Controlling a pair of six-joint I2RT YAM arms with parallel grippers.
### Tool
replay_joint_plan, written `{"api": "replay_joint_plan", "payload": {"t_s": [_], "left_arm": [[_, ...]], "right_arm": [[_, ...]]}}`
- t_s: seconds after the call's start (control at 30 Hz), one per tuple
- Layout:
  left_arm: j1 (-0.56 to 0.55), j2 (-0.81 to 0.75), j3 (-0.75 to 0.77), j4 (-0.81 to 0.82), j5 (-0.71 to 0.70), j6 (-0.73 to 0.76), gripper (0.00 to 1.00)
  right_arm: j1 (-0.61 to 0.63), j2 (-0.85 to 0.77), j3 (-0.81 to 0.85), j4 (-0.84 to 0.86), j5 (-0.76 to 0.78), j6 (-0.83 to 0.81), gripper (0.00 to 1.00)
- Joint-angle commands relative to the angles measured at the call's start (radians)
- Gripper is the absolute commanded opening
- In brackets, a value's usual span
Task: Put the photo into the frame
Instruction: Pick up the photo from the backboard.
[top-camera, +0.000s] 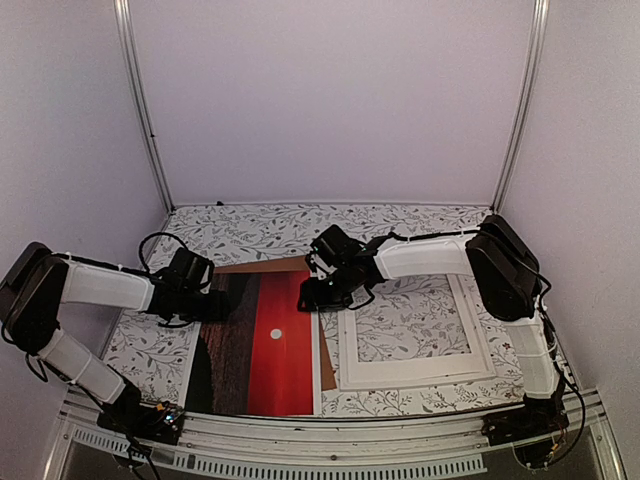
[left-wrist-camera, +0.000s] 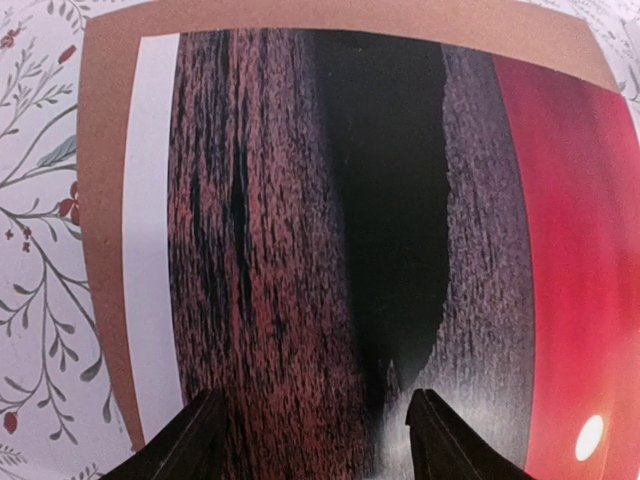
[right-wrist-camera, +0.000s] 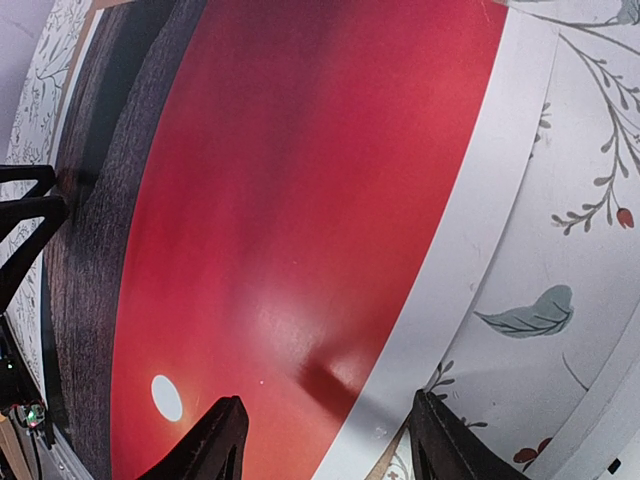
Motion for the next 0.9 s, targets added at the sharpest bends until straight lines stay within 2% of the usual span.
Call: {"api": "replay_joint_plan", "payload": {"t_s": [0.0,0.37,0.87], "left_arm": [[-0.018,0.012,-0.007,-0.023,0.036,-0.019,0.65],[-0.008,-0.060,0.027,-0.076,-0.063,-0.021,0.68],[0.099,0.054,0.122,-0.079,-0.008,0.036,0.69]], "right_arm": [[0.002,0.051,-0.056,-0.062,0.000,0.015,0.59],[0.000,-0.018,-0.052,-0.076,0.116,0.007,0.59],[-0.015,-0.038,-0.039,-0.151,0.192,0.021,0.60]]}}
